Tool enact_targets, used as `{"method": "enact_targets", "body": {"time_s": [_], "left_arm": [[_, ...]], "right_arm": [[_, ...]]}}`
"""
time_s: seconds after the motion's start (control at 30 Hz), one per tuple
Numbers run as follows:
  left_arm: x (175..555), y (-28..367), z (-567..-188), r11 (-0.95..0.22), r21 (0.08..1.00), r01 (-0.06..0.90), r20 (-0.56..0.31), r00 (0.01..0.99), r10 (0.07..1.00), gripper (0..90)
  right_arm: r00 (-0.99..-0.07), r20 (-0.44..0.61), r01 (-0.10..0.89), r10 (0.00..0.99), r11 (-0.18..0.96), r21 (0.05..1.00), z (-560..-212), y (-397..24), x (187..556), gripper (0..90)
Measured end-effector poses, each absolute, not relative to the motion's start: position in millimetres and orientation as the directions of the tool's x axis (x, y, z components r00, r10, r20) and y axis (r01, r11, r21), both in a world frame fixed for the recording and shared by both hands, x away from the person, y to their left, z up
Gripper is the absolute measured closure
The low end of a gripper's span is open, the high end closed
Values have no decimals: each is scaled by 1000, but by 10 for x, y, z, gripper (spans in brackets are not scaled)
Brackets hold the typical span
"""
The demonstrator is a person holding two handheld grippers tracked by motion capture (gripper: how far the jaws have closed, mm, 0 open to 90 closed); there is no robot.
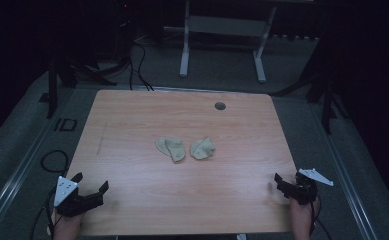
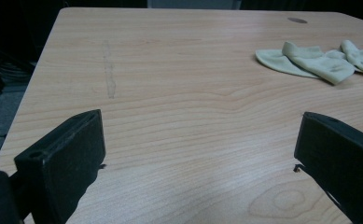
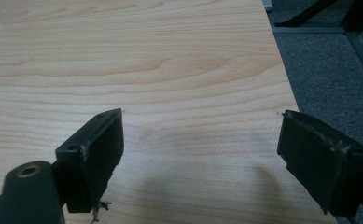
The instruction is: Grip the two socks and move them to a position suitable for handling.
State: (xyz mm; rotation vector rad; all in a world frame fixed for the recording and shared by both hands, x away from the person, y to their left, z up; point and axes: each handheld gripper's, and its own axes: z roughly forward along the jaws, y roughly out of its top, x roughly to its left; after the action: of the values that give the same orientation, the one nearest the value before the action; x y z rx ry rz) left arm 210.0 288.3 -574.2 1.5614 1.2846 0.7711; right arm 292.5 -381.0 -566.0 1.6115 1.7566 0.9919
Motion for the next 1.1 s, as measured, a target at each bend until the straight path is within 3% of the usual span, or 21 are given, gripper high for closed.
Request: {"method": "enact_targets", "body": {"time_s": [0.17,0.27,0.53,0.57,0.73,1.1], "left_arm": [[2113,2877,-5743,13,910,415,-103,195,975,21],[2118,2886,-5733,45,911,410,-144,214,966,21],[2130,2816,-5724,1,919,395,-116,268,956,20],[2135,2749,-5715,-31,926,377,-99,321,942,21],[2117,2641,-5691,-20,938,345,-119,377,919,20],[2036,2585,-5659,1,931,365,-143,363,921,20]], "right_arm": [[-155,86,598,984,24,802,-5666,-3800,2923,148],[-162,82,598,983,31,801,-5665,-3792,2912,147],[-204,87,602,975,55,797,-5628,-3769,2890,147],[-240,100,604,966,68,794,-5601,-3739,2895,145],[-319,97,612,943,127,781,-5522,-3624,2937,143],[-442,97,601,892,214,770,-5351,-3274,3082,134]]}}
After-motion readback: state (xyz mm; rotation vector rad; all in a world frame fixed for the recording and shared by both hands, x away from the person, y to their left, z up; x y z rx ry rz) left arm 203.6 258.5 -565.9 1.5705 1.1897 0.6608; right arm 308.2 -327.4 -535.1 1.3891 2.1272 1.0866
